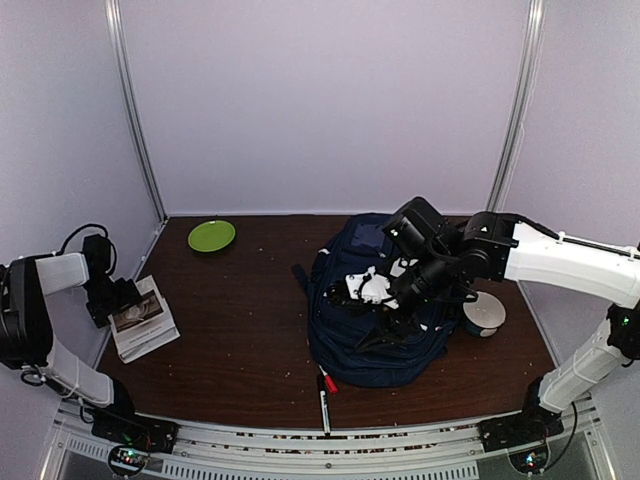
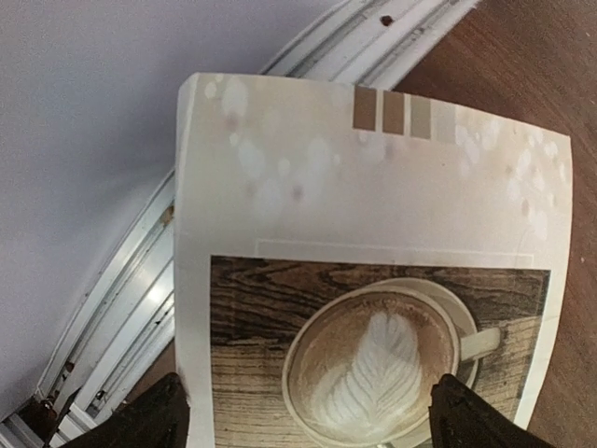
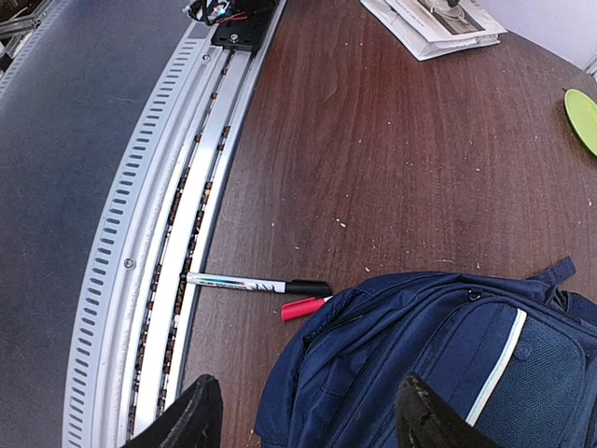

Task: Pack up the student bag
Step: Move the book to the center of the board.

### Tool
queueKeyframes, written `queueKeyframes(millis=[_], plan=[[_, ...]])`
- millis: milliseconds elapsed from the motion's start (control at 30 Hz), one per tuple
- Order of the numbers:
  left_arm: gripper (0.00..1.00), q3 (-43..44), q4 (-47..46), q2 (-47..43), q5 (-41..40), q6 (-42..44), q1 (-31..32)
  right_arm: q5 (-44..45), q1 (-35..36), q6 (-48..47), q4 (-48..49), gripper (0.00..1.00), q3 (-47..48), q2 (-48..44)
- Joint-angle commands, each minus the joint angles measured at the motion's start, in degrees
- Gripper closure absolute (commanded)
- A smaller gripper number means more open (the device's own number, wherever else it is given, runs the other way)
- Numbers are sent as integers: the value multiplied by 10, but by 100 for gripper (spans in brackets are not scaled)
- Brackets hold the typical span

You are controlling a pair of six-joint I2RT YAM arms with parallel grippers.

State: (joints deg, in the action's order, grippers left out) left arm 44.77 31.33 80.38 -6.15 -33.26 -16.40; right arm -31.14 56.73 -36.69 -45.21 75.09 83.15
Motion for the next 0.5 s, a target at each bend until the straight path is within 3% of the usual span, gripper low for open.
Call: queueKeyframes(millis=[0, 267, 467], plan=[[8, 16, -34, 17, 34, 23, 57, 2, -4, 9, 14, 36, 2, -1], [9, 61, -29, 85, -31, 24, 175, 12, -15, 23, 12, 37, 15, 16], [9, 64, -23, 105, -38, 28, 197, 36, -28, 24, 1, 37, 38, 23]])
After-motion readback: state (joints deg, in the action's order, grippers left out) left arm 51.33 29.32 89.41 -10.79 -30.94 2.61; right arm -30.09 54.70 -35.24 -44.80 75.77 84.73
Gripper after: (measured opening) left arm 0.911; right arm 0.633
